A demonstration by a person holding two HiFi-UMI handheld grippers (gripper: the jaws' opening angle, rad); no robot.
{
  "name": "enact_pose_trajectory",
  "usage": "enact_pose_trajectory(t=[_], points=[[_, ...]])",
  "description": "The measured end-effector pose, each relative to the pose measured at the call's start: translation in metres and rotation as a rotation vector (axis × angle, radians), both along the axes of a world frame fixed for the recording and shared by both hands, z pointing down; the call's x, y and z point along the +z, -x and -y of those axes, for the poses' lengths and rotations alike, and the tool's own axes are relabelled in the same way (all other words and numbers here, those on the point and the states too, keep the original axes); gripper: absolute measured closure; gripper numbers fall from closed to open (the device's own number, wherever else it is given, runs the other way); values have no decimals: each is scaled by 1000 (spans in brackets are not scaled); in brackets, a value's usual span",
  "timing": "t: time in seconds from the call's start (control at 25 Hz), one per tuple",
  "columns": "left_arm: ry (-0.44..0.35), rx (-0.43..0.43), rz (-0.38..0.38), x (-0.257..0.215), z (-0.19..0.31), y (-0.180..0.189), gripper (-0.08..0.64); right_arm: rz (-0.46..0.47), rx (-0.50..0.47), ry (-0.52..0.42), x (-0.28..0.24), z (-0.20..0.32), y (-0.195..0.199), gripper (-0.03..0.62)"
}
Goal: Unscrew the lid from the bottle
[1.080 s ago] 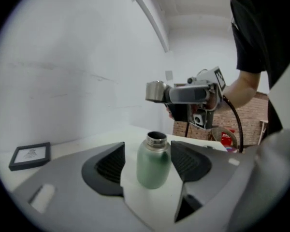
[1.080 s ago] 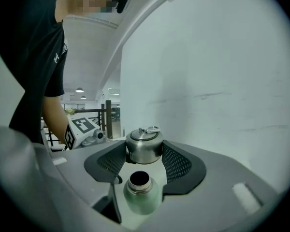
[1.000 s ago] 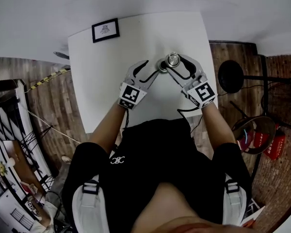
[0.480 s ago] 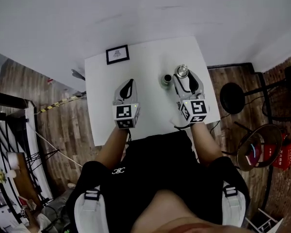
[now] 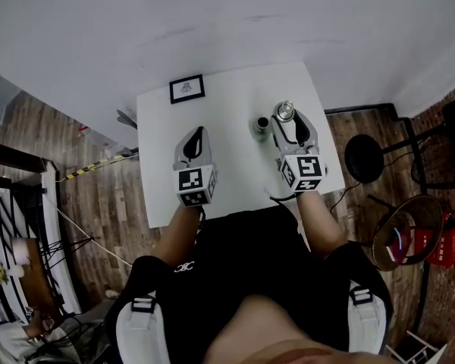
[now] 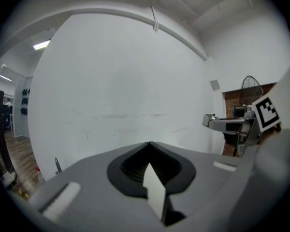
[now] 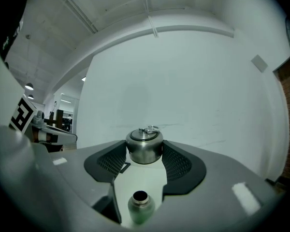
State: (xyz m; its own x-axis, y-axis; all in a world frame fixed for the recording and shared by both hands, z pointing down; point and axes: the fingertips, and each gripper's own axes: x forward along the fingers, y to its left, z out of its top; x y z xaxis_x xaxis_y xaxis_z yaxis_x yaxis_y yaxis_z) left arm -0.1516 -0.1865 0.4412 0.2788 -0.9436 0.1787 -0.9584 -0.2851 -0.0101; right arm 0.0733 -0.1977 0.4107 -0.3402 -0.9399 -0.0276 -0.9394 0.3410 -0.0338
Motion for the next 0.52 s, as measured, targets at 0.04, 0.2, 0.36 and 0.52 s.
enact_pose_trajectory(t=[0.04, 0.2, 0.36, 0.52], points=[[0, -2, -4, -1, 0, -1, 506, -1, -7, -1, 0, 1, 1, 356], [9, 16, -31, -7, 2, -7, 506, 0, -25, 6, 3, 3, 4, 356], [-26, 26, -3, -1, 9, -7, 506, 4, -37, 10, 6, 7, 3, 356], [-24, 44, -10, 3, 16, -14, 506, 7, -49, 14, 10, 12, 1, 357]])
